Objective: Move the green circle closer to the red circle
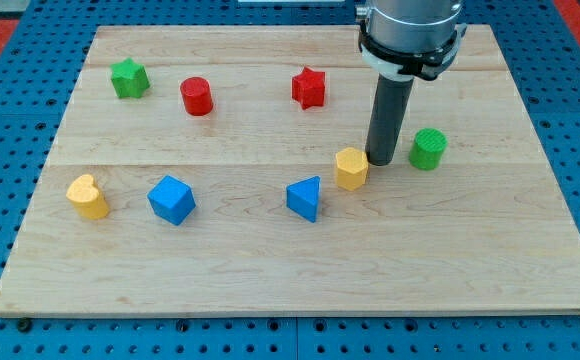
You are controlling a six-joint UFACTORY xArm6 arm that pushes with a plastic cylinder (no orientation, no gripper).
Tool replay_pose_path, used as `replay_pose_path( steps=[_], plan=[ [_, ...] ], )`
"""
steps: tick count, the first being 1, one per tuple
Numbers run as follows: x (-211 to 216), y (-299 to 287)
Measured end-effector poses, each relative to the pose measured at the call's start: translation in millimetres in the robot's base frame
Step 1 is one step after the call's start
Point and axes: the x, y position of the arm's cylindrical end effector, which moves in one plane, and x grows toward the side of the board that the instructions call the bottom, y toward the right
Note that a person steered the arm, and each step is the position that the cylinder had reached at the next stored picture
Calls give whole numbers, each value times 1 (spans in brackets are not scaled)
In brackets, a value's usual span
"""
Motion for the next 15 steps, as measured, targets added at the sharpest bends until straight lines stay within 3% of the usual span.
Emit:
replay_pose_path(
  steps=[2, 4, 6, 7, 8, 9, 10, 11, 12, 13, 14, 15],
  plan=[
    [26, -41],
    [27, -27],
    [33, 5],
    [54, 66],
    [27, 107],
    [-18, 89],
    [-36, 0],
    [-7, 56],
    [15, 20],
    [-51, -51],
    [-87, -130],
    [-41, -68]
  ],
)
